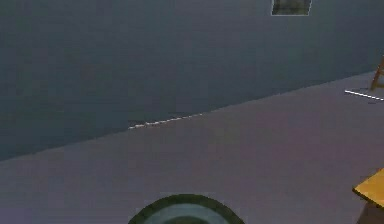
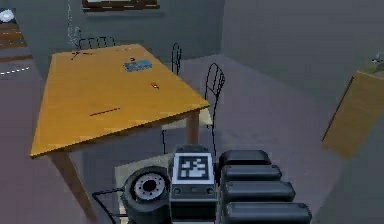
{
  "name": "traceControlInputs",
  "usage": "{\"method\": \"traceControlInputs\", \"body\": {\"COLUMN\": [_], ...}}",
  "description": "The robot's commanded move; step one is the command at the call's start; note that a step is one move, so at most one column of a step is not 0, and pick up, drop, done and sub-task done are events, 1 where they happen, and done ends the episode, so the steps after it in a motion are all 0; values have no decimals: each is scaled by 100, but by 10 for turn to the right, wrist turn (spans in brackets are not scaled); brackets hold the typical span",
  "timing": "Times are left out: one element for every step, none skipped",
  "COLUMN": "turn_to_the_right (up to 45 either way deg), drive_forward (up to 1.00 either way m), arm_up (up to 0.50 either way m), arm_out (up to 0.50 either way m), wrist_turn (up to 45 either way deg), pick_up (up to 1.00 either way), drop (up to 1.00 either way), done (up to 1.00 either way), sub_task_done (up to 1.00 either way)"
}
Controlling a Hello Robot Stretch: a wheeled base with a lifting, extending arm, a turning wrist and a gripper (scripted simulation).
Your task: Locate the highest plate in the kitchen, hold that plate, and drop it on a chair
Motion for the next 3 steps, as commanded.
{"method": "traceControlInputs", "body": {"turn_to_the_right": [120,0,90], "drive_forward": [0,20,0], "arm_up": [0,0,0], "arm_out": [0,0,0], "wrist_turn": [0,0,0], "pick_up": [0,0,0], "drop": [0,0,0], "done": [0,0,0], "sub_task_done": [0,0,0]}}
